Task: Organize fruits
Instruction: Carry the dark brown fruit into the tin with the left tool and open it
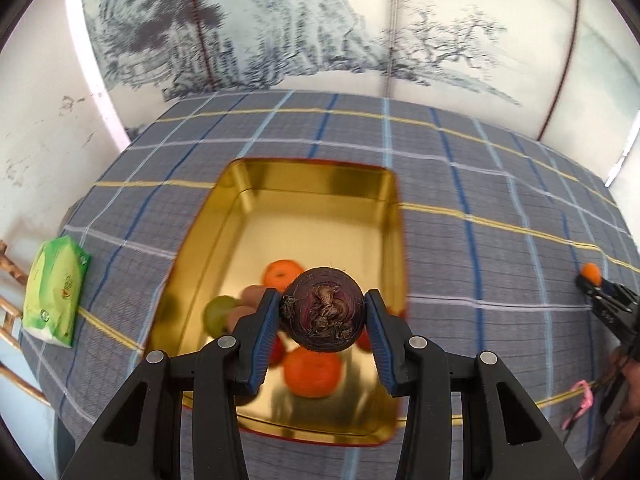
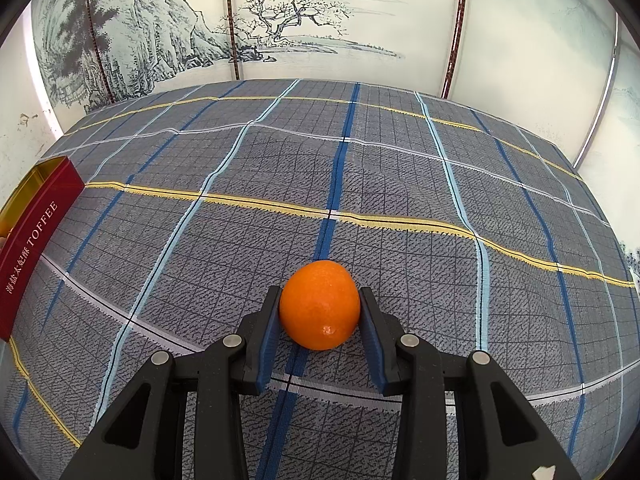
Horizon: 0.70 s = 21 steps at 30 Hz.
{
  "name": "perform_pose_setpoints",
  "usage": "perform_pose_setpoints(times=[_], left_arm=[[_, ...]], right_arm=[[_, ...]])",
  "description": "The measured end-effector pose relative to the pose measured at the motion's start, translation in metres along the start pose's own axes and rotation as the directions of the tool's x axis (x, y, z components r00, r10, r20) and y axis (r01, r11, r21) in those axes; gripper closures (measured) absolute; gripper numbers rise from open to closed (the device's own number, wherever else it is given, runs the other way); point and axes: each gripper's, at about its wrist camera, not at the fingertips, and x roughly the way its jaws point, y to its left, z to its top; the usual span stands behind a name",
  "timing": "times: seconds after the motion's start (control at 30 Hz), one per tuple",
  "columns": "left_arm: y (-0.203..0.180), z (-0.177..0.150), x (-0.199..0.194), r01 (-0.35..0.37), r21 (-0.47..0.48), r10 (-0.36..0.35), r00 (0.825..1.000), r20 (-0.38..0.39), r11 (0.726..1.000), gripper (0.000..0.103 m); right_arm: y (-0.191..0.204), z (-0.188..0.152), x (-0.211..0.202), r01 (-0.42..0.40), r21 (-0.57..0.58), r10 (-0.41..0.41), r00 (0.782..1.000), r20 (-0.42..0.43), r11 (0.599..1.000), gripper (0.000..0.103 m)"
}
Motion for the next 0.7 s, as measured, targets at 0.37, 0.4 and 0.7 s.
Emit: perform_pose_setpoints(times=[0.37,0.4,0.7], left_arm=[[0.029,-0.006,0.019,-0.065,-0.016,0.065,0.998,-0.025,0.998,0.059],[0.030,-0.006,0.020,-0.064,-0.015,0.063,0.998,-0.024,0.998,0.059],[0.026,-0.007,0.031,-0.077,0.030,0.078,0.996,-0.037,0.997,0.059]], right_arm=[[0.000,0.000,0.000,0.000,0.000,0.000,1.000,0.000,1.000,0.068],[0.000,0.000,0.000,0.000,0.000,0.000,1.000,0.000,1.000,0.068],[0.000,0.000,0.000,0.001,0.001,-0.001,1.000,0.000,1.000,0.068]])
